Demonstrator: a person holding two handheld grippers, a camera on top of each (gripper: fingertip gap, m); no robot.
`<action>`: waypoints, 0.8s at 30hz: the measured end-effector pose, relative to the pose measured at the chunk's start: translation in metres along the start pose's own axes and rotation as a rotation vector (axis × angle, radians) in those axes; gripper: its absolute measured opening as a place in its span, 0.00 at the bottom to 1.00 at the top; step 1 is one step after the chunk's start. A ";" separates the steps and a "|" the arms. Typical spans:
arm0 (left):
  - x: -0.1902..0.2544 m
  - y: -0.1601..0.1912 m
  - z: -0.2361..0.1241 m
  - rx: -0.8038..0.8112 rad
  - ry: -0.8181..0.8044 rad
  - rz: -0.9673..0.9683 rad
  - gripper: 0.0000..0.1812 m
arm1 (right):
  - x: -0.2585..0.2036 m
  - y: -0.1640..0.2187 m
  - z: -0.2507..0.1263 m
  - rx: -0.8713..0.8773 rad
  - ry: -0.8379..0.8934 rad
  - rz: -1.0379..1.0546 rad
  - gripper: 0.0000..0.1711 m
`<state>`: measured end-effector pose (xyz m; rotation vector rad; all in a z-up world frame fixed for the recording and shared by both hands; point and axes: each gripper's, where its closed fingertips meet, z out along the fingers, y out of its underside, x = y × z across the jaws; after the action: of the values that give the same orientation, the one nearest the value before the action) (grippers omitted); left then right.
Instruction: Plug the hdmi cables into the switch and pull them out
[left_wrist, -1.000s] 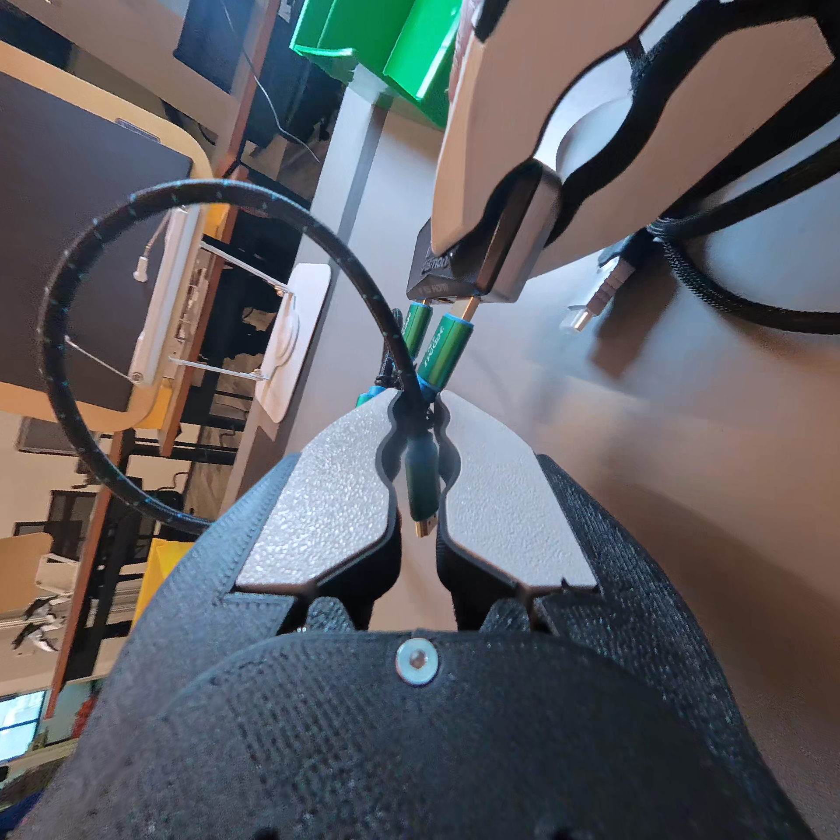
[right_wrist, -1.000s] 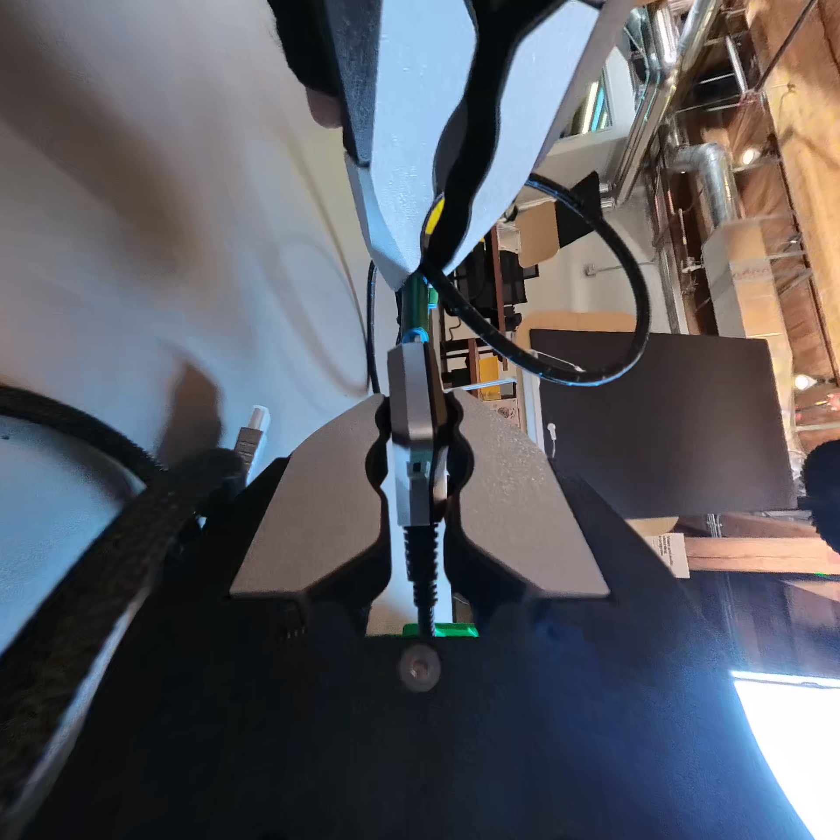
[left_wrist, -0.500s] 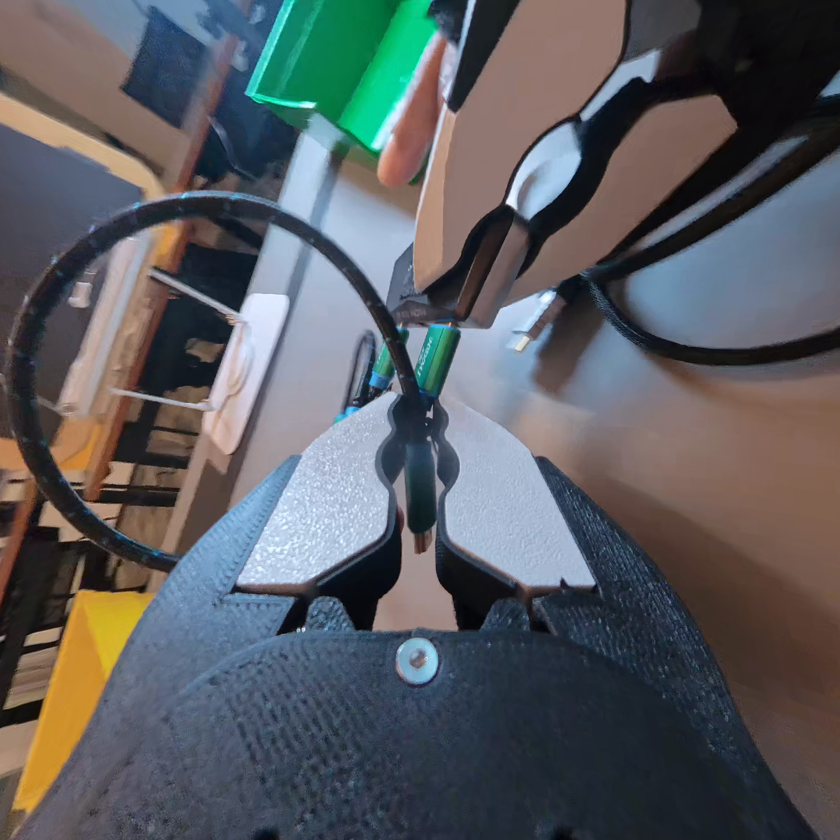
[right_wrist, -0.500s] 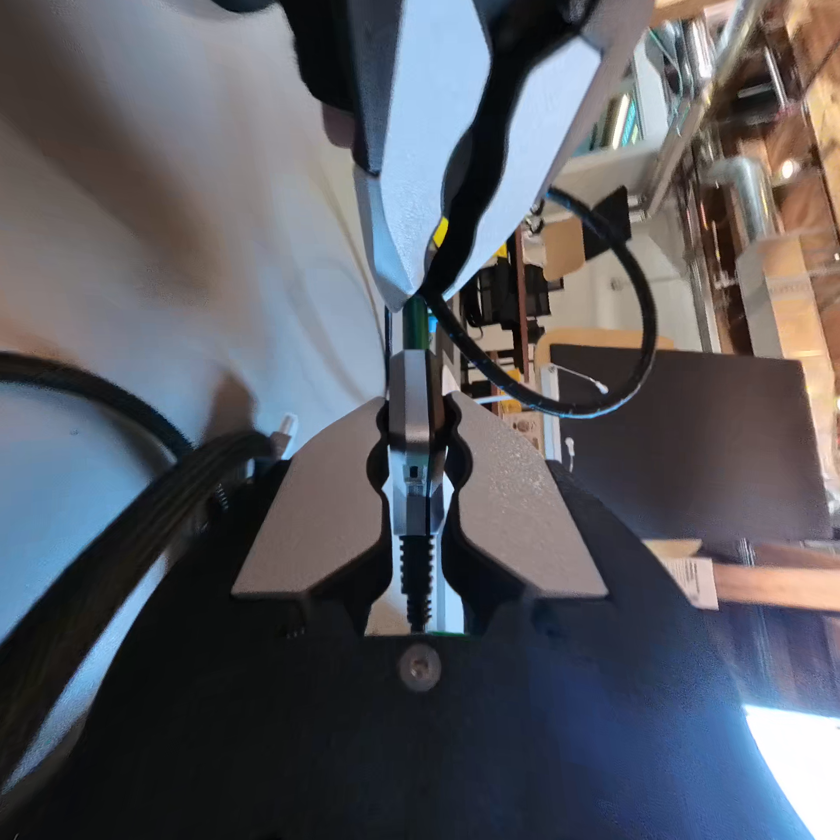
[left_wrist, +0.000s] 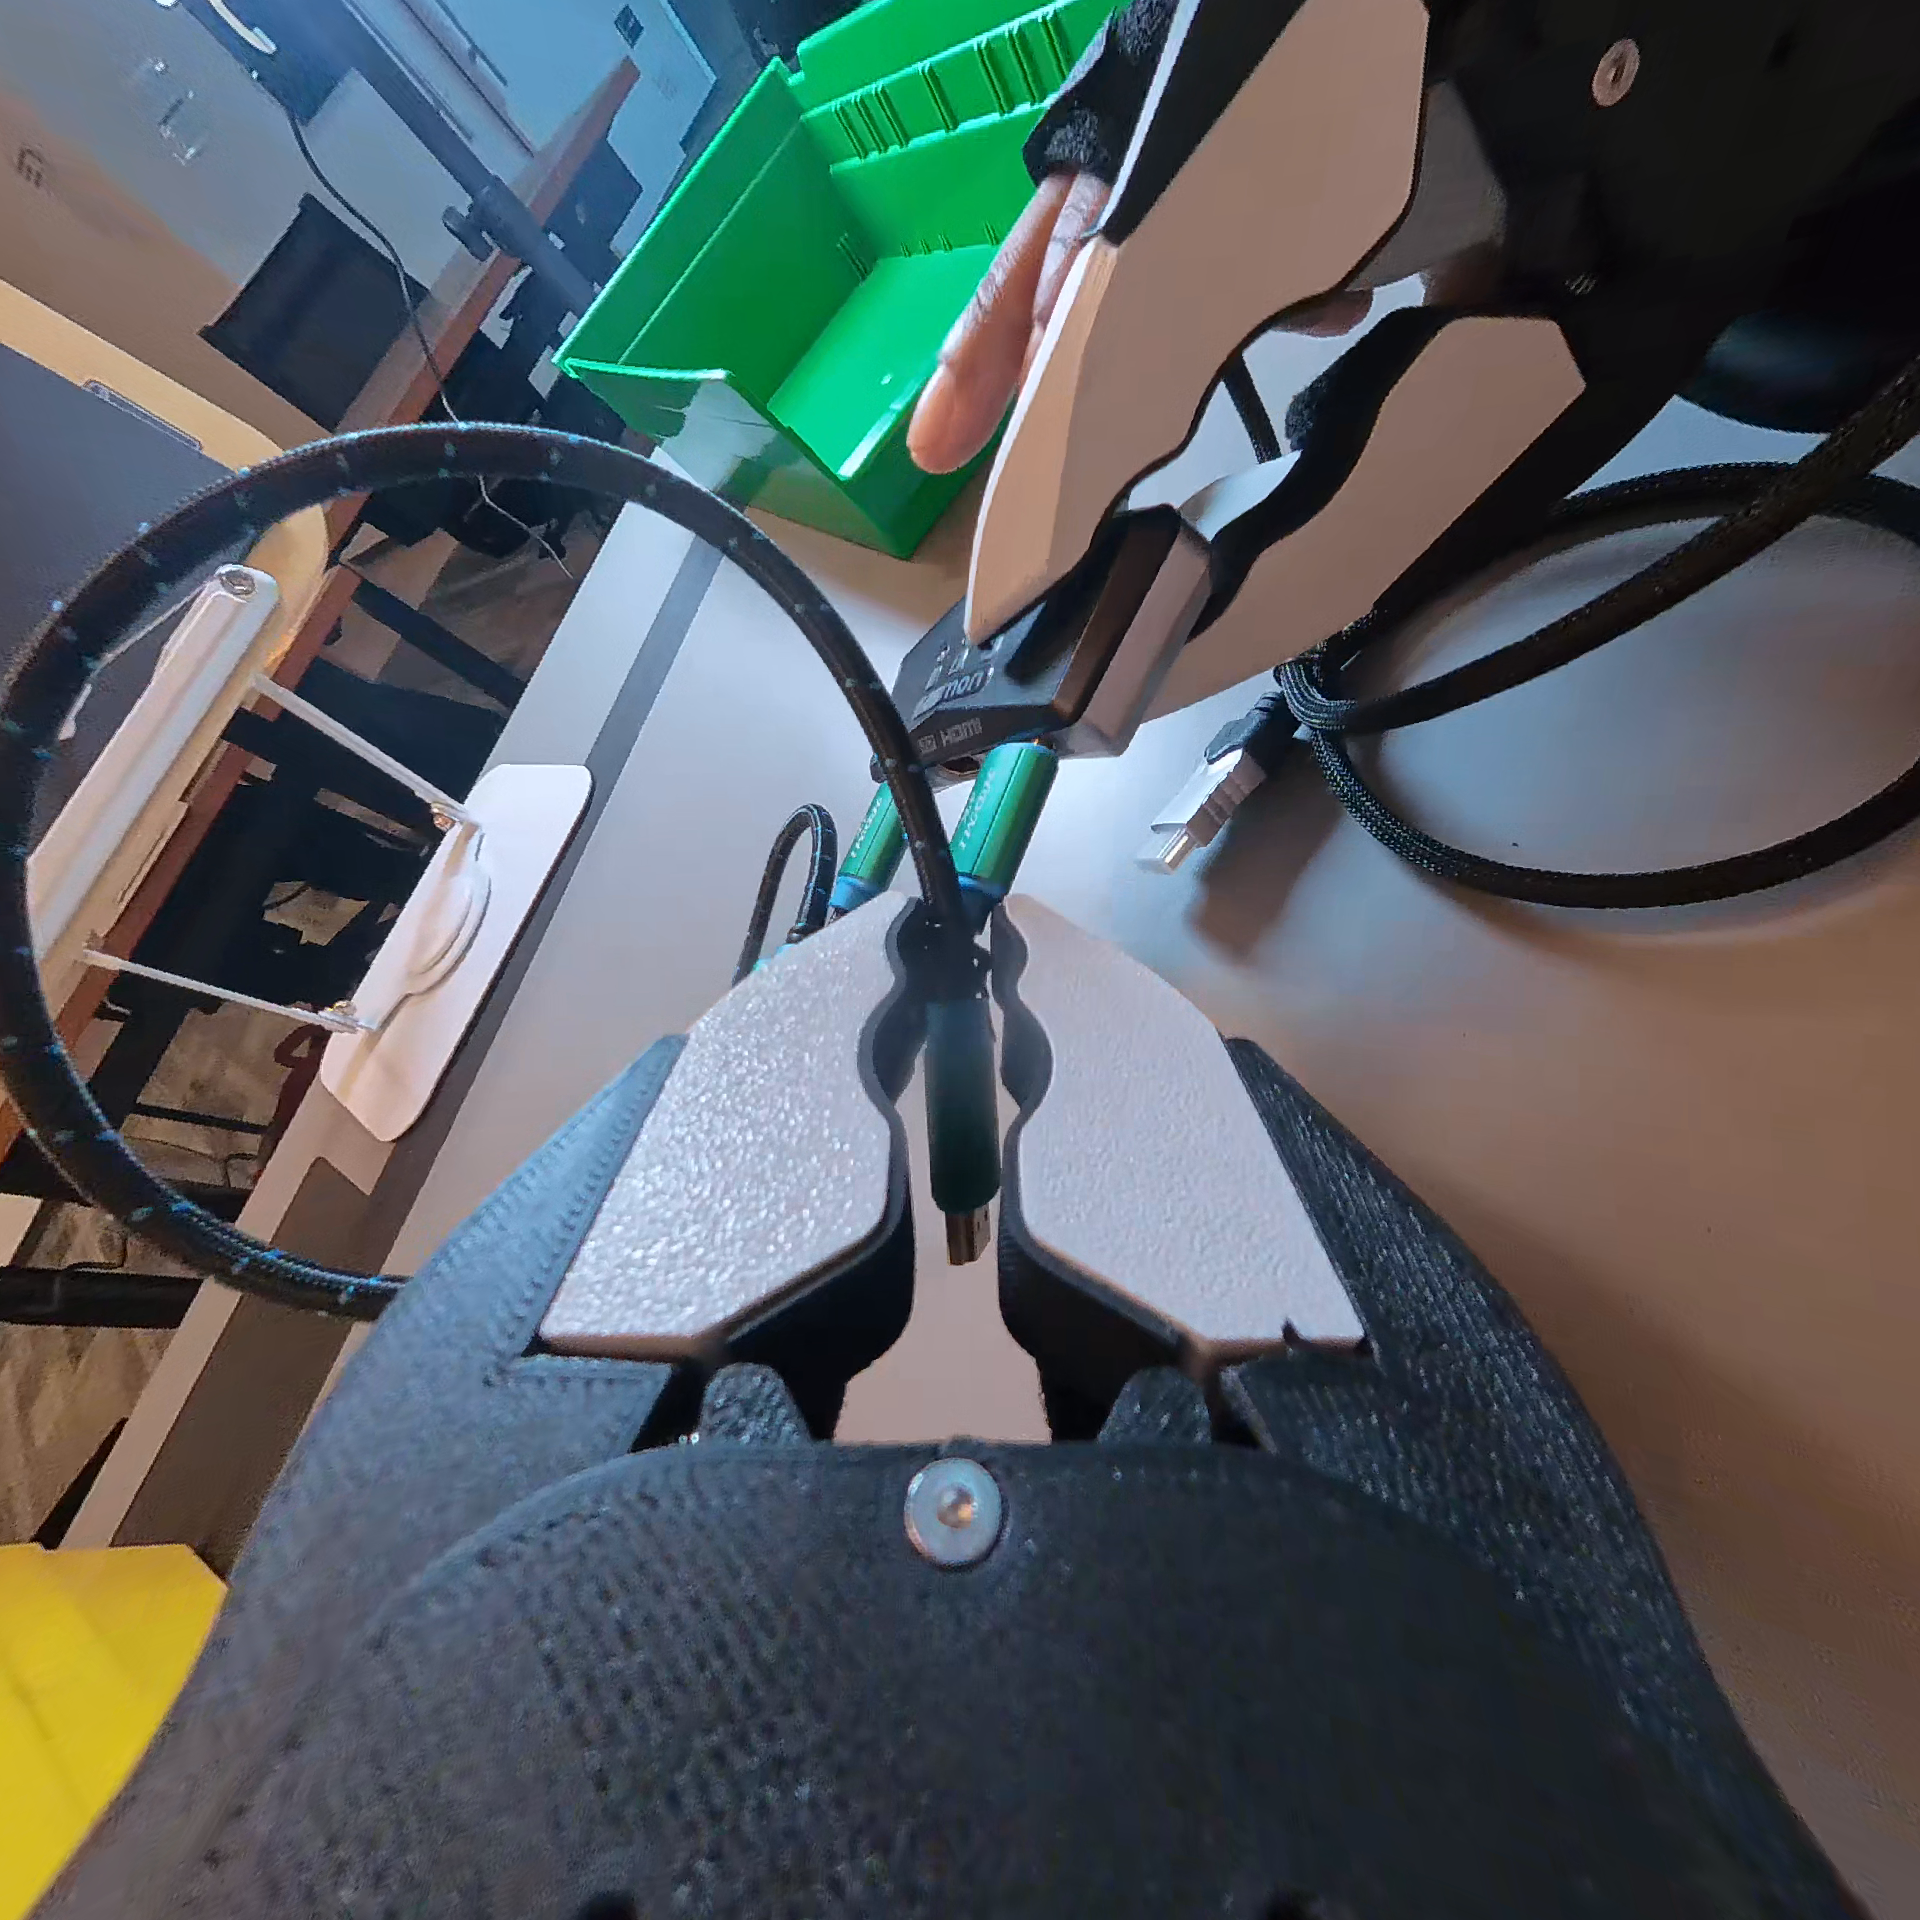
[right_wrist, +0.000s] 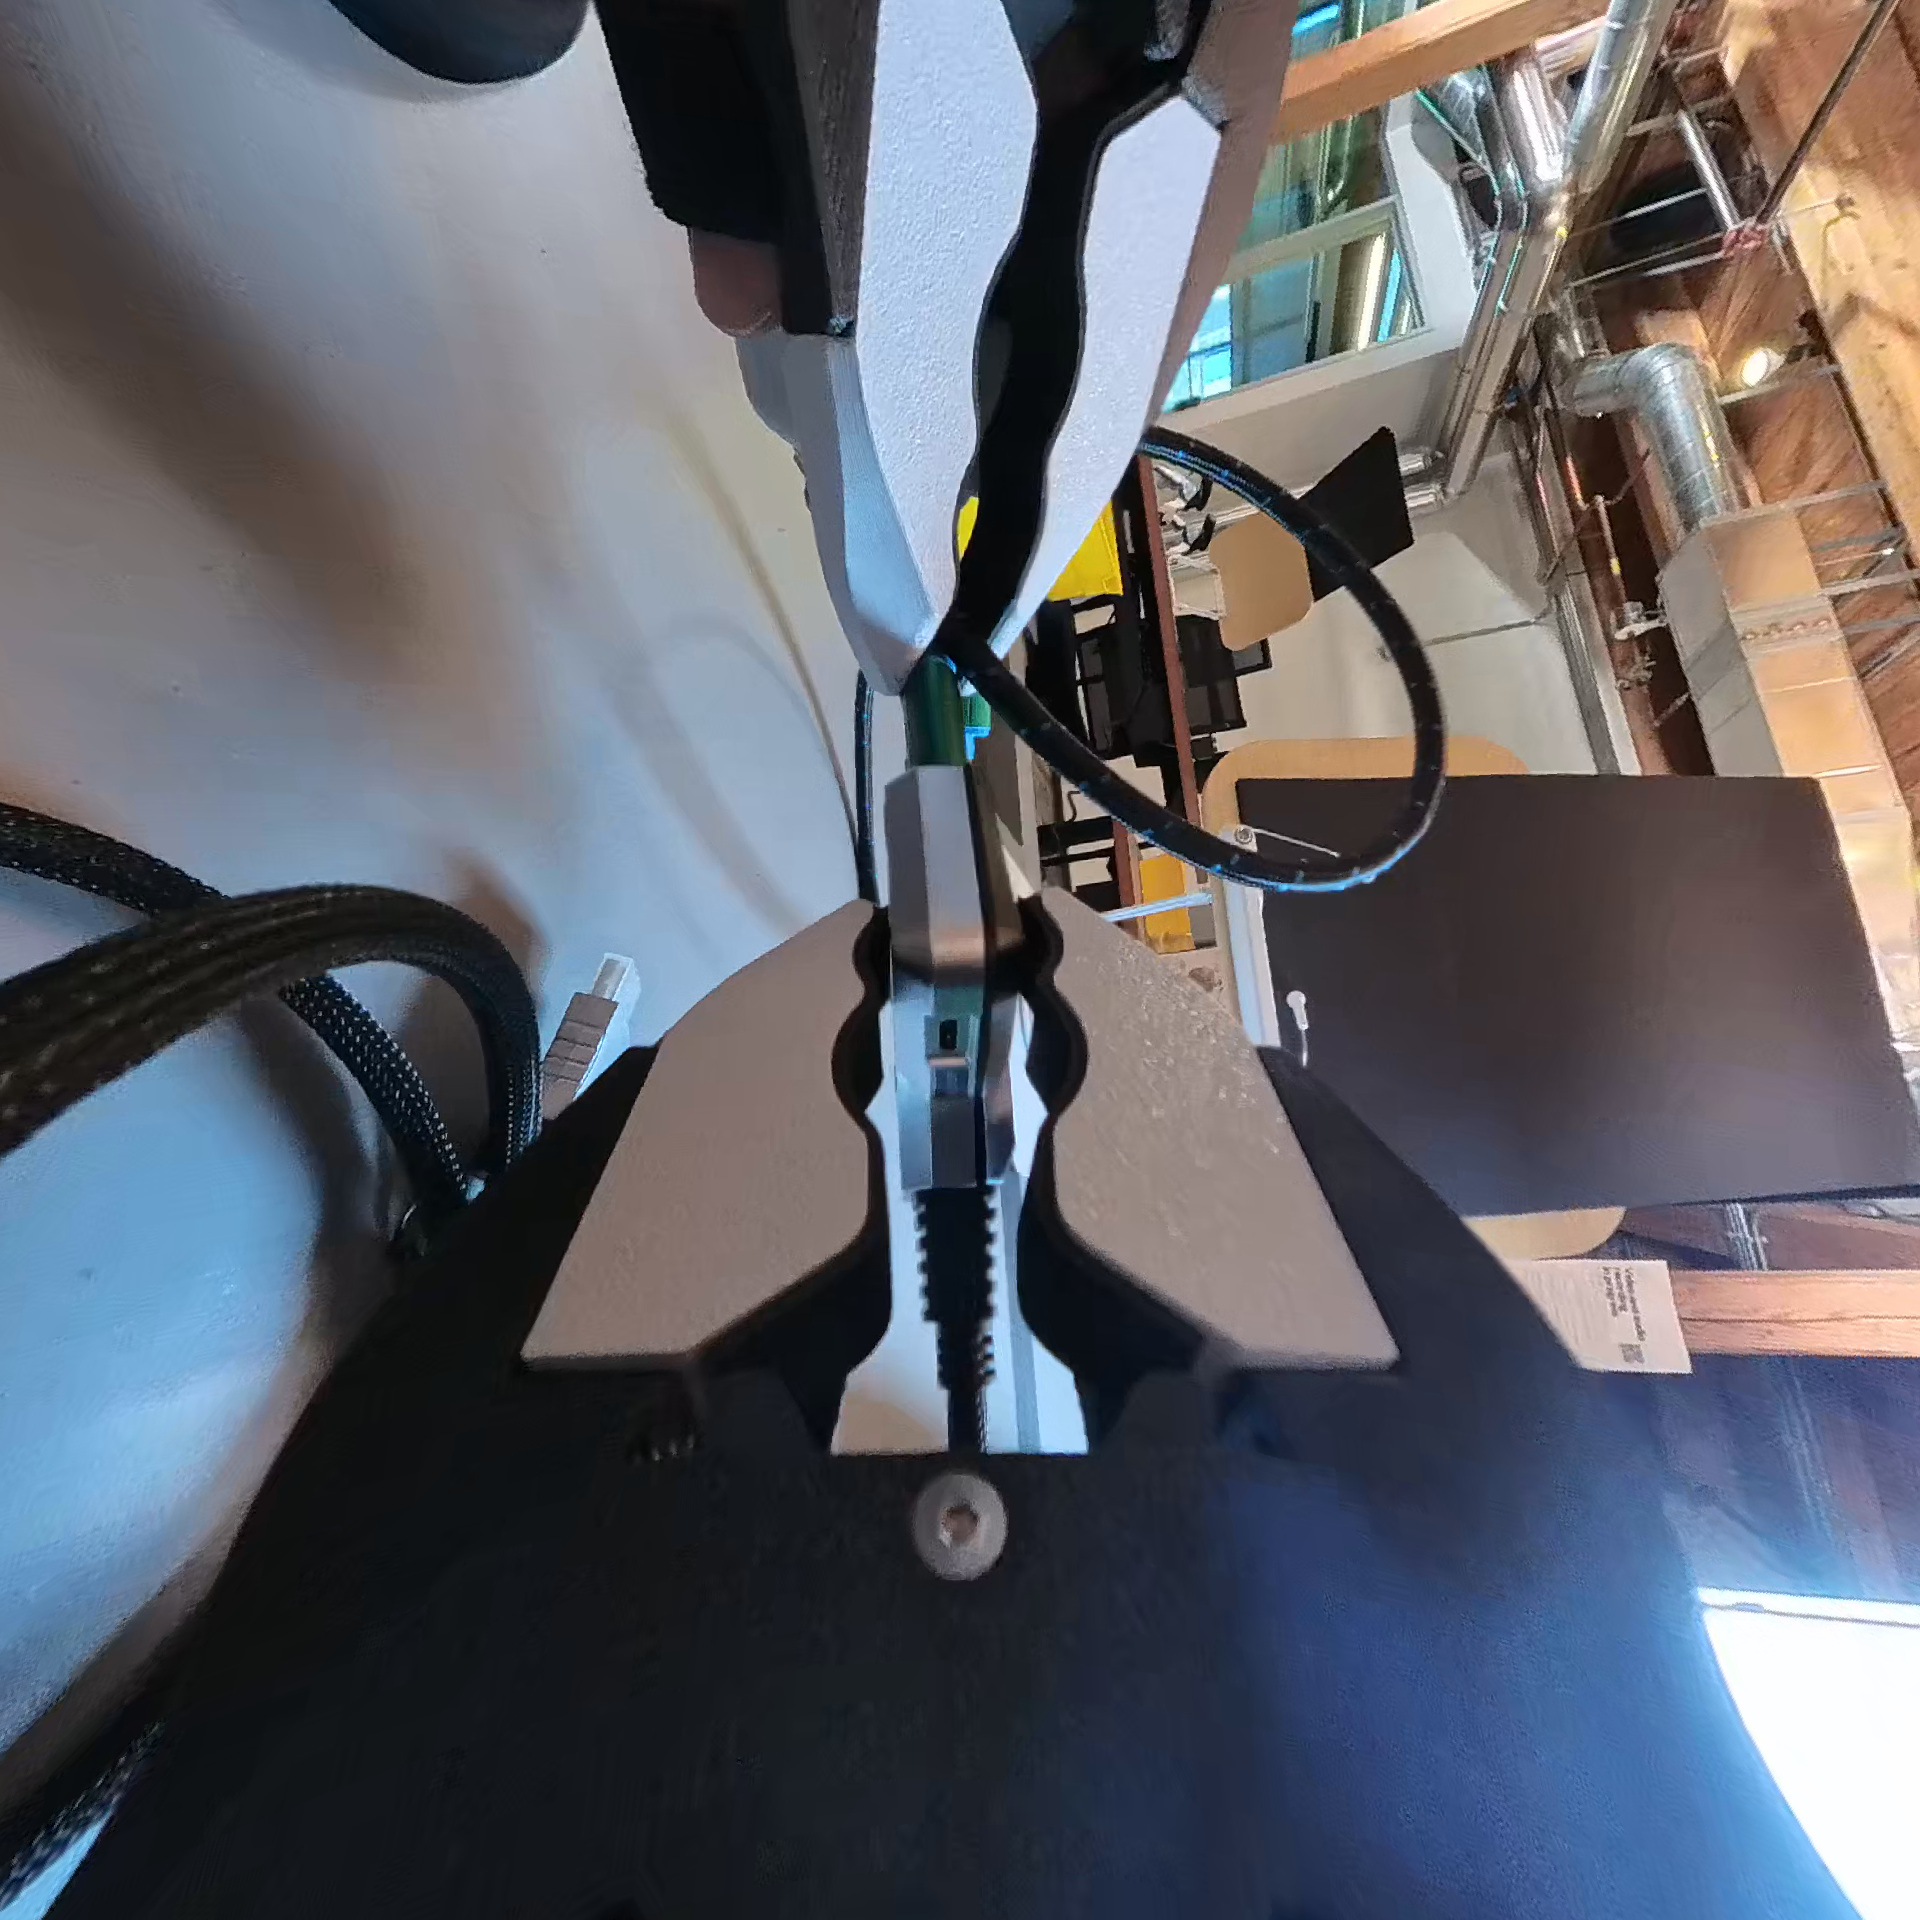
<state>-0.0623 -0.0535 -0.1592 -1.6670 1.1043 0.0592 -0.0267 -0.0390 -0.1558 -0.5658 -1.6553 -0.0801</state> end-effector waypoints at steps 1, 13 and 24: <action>0.000 0.001 0.000 0.003 0.002 -0.005 0.07 | 0.000 0.000 -0.001 -0.002 -0.003 0.004 0.14; -0.101 -0.006 -0.062 0.444 -0.104 -0.497 0.24 | 0.157 0.017 -0.041 0.013 0.143 0.272 0.13; -0.068 0.054 -0.026 0.247 0.040 -0.587 0.24 | 0.397 0.124 -0.040 -0.098 0.425 0.188 0.12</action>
<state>-0.1494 -0.0304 -0.1514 -1.7062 0.5859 -0.4696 0.0372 0.1796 0.1946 -0.7227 -1.1853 -0.1346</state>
